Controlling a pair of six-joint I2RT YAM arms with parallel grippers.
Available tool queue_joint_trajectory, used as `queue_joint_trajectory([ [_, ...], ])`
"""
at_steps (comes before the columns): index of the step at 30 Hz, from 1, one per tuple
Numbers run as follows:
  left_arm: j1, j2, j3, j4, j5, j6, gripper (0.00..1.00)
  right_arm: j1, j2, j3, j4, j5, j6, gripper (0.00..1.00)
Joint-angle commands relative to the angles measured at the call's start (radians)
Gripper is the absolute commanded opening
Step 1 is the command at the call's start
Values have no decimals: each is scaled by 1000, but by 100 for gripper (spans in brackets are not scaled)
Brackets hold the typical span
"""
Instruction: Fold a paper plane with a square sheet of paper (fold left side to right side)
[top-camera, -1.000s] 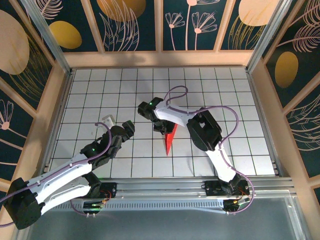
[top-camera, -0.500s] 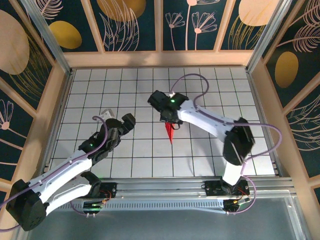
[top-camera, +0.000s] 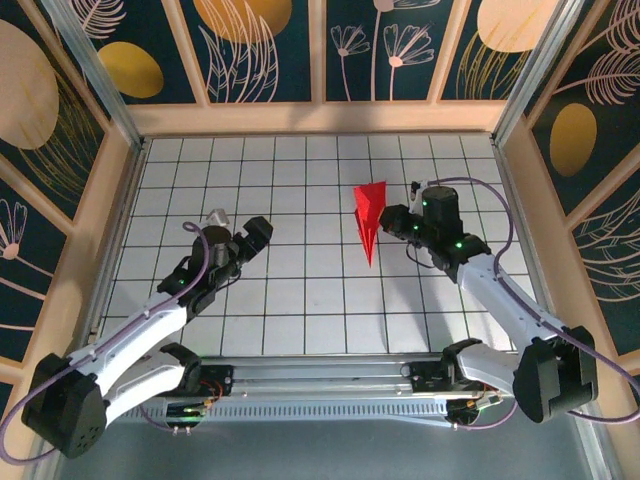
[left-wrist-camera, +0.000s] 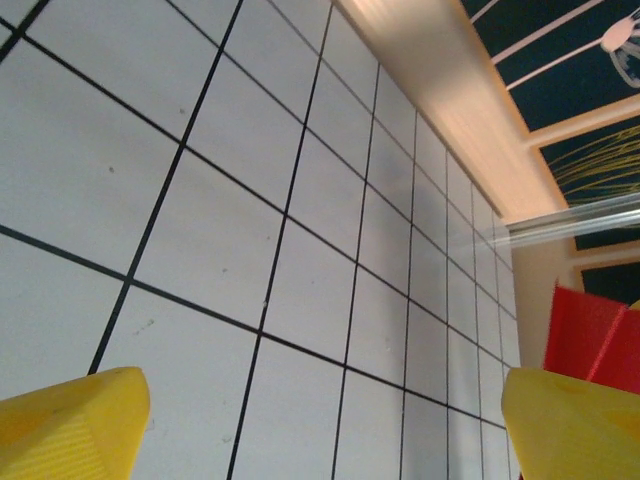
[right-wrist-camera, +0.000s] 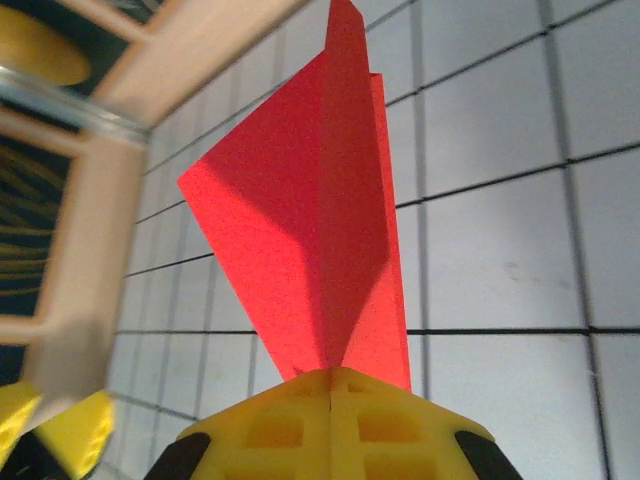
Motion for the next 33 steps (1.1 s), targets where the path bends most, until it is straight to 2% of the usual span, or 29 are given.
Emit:
queue_joint_trajectory([
  [1, 6, 34, 42, 48, 44, 4, 90, -35, -7, -59, 225, -257, -38, 0],
  [5, 6, 66, 59, 57, 54, 8, 90, -59, 38, -143, 435, -401, 45, 0],
  [11, 6, 85, 84, 40, 62, 22, 89, -47, 160, -233, 700, -483, 159, 0],
  [23, 6, 80, 82, 6, 48, 9, 89, 53, 404, -268, 956, -475, 251, 0],
  [28, 6, 78, 79, -11, 39, 11, 89, 96, 490, -234, 935, -428, 254, 0],
  [33, 6, 77, 80, -24, 37, 10, 89, 130, 576, -221, 988, -413, 297, 0],
])
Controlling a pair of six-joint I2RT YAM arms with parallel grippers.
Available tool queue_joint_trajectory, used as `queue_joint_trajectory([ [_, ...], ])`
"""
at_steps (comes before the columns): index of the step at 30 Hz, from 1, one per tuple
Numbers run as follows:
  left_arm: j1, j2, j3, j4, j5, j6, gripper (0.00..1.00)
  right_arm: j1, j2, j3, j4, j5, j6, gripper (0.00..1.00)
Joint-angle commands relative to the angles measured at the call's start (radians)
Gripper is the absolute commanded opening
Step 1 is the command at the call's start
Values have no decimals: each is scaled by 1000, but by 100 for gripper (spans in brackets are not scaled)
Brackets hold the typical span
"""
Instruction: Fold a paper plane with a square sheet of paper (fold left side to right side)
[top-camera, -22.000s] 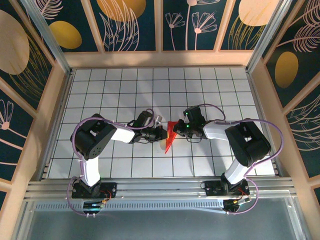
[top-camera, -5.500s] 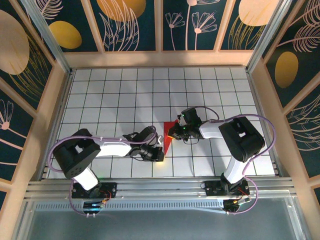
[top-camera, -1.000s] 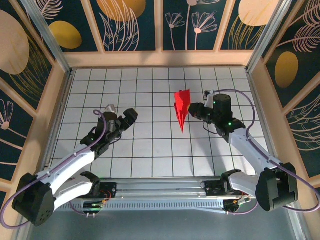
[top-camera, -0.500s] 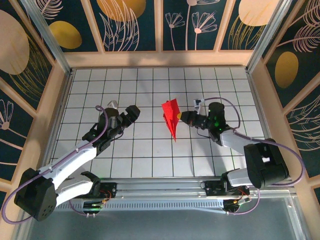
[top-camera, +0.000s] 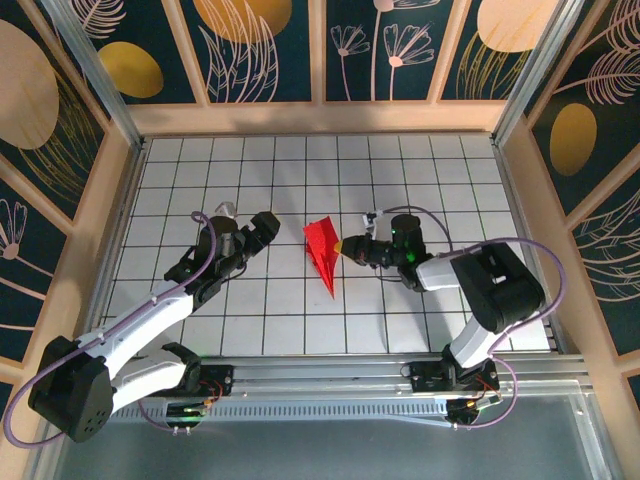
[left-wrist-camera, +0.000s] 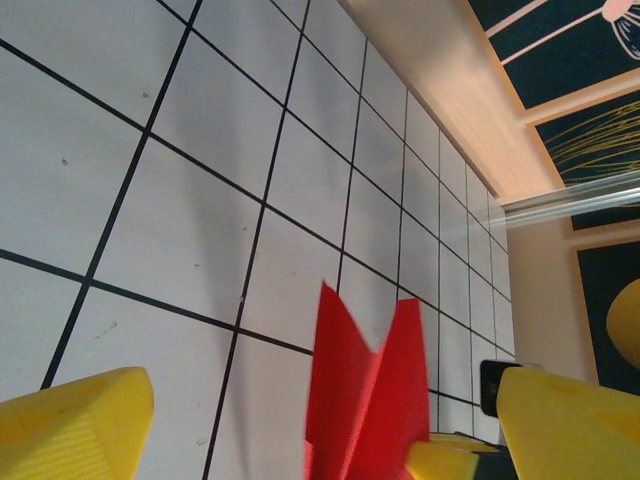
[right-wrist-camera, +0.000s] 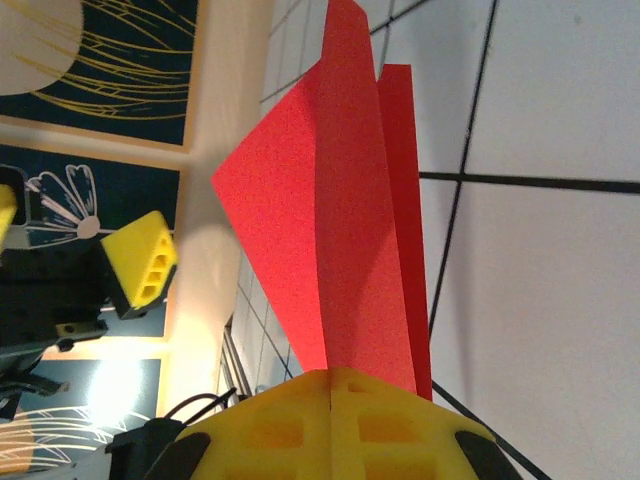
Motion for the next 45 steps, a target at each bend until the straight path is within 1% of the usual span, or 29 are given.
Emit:
queue_joint_trajectory([
  [1, 6, -8, 13, -29, -5, -2, 89, 22, 50, 27, 91, 21, 43, 0],
  [6, 6, -8, 8, -32, -5, -5, 89, 37, 114, 39, 58, 46, 27, 0],
  [10, 6, -5, 5, -34, 1, -7, 88, 37, 137, 22, 52, 77, 31, 0],
  [15, 6, 1, -7, -34, 4, -11, 88, 34, 132, 23, -31, 119, -5, 0],
  [19, 6, 35, -3, -37, 24, 2, 87, 27, 114, 29, -105, 143, -37, 0],
  [22, 6, 92, 13, -30, 70, 26, 81, 23, 103, 36, -146, 152, -57, 0],
  [27, 5, 258, 96, -14, 232, 111, 67, 21, 93, 35, -143, 145, -57, 0],
  [30, 4, 353, 153, -12, 314, 143, 62, 21, 91, 38, -141, 140, -55, 0],
  [36, -6, 470, 223, 18, 383, 157, 61, 22, 90, 41, -143, 137, -55, 0],
  [45, -67, 608, 320, -55, 392, 199, 56, 22, 94, 51, -174, 138, -72, 0],
])
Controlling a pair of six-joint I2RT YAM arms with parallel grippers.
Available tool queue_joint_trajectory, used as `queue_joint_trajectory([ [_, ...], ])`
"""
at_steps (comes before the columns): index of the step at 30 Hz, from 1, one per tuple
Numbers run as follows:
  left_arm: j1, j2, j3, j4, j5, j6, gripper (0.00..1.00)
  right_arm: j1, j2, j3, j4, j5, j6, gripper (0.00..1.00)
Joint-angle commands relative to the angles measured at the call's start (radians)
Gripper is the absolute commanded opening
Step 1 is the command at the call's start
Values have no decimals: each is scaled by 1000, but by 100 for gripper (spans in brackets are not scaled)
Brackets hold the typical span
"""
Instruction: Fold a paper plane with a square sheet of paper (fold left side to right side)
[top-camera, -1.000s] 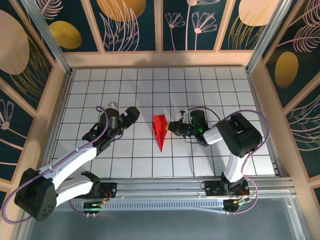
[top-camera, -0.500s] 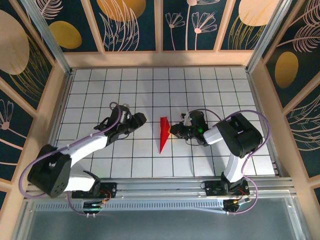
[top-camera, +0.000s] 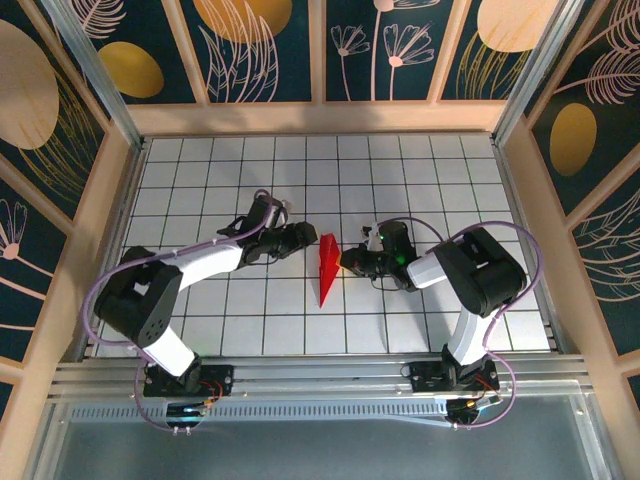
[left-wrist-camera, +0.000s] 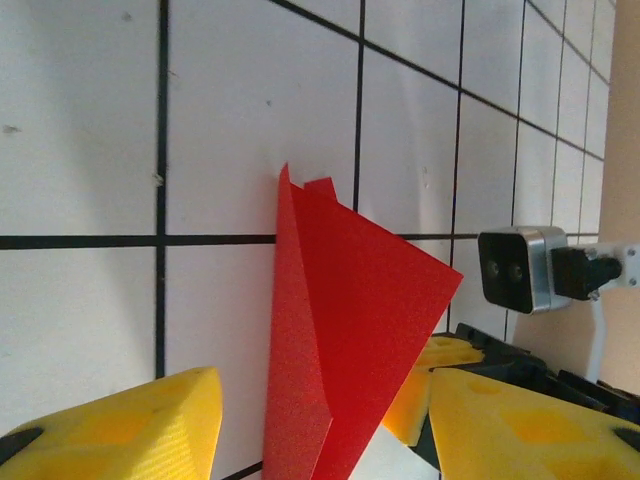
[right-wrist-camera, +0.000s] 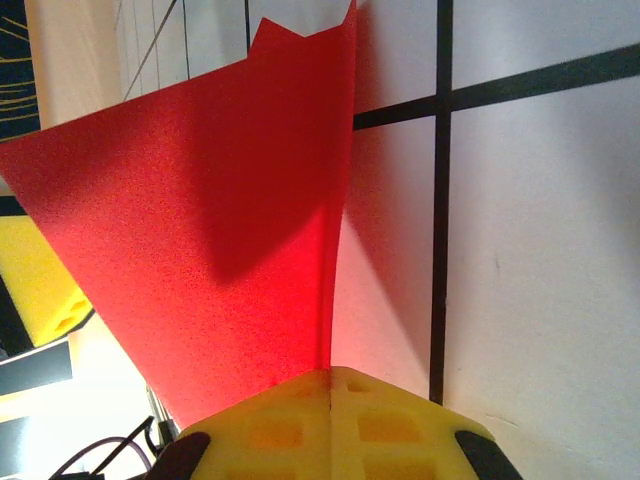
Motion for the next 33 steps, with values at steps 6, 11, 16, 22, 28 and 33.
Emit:
queue_joint_trajectory([
  [6, -56, 126, 82, -89, 15, 57, 50, -5, -23, 33, -39, 10, -40, 0],
  [11, -74, 173, 137, -141, -5, 85, 36, -4, -29, 36, -52, 13, -45, 0],
  [16, -77, 176, 138, -153, -35, 88, 17, -4, -33, 41, -74, 17, -55, 0],
  [22, -77, 140, 126, -157, -70, 81, 0, -4, -49, 71, -174, 51, -107, 0],
  [28, -76, 115, 104, -151, -85, 60, 0, -15, -64, 88, -240, 70, -143, 0],
  [33, -77, 110, 93, -116, -55, 19, 0, -17, -91, 114, -286, 62, -159, 19],
])
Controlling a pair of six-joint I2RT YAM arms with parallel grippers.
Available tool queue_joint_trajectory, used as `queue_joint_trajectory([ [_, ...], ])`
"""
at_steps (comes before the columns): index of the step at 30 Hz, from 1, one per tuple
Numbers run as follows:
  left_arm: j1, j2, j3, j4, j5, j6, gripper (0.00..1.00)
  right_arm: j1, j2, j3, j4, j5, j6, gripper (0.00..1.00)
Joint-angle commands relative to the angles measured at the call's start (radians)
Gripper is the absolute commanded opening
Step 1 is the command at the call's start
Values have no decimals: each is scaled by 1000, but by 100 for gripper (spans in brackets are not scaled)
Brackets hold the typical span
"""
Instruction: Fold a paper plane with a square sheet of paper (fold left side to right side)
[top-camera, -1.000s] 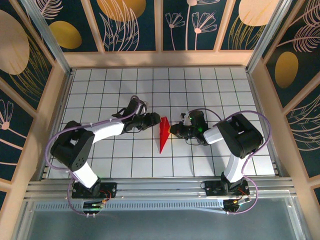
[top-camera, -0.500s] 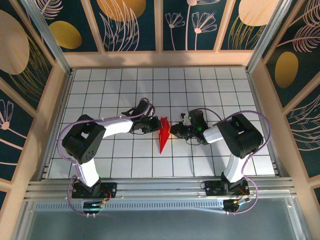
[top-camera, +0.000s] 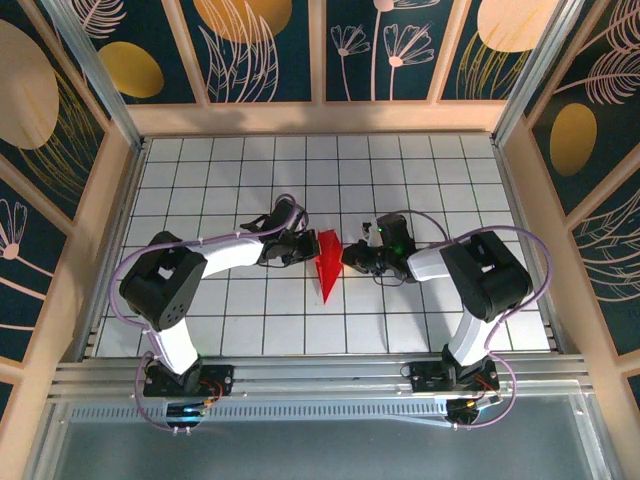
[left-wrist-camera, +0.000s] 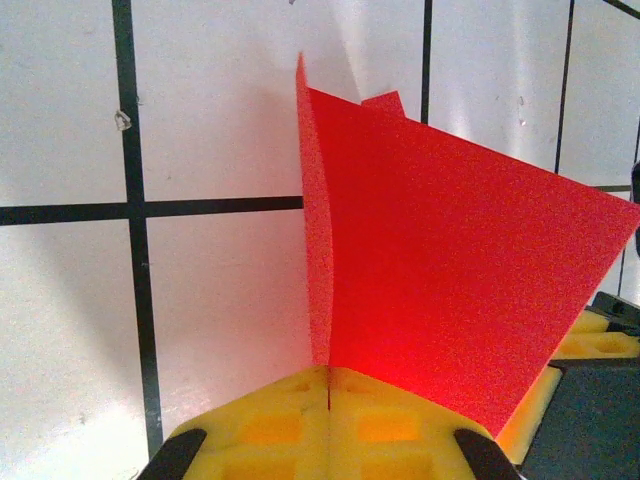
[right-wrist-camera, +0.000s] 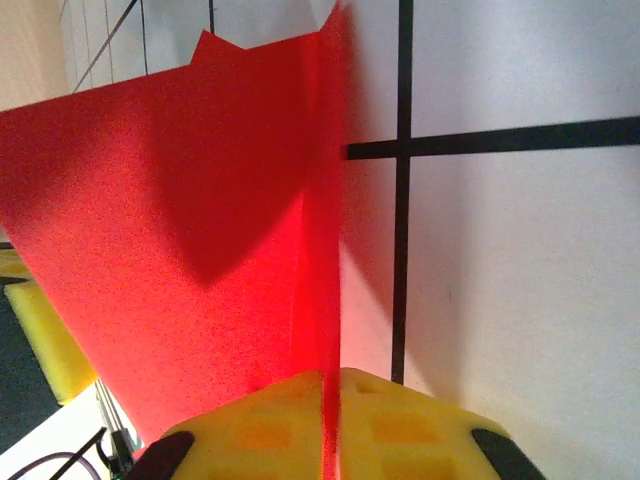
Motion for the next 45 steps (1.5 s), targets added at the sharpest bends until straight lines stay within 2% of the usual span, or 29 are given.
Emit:
queue_joint_trajectory([
  [1, -4, -29, -40, 19, 15, -50, 0, -6, -62, 43, -79, 23, -43, 24],
  [4, -5, -36, -51, 35, 22, -81, 0, -11, -126, 75, -199, 73, -88, 43],
  [6, -5, -31, -54, 49, 32, -107, 0, -15, -177, 95, -292, 108, -121, 52],
  [13, -8, -22, -73, 123, 52, -195, 0, -8, -325, 140, -551, 136, -143, 65],
  [18, -11, -21, -72, 161, 65, -237, 0, 59, -372, 166, -634, 133, -77, 65],
  [27, -16, -10, -79, 187, 79, -264, 0, 148, -275, 173, -564, 118, 6, 65],
  [45, -17, 5, -84, 194, 82, -272, 0, 176, -170, 210, -544, 134, -2, 63],
])
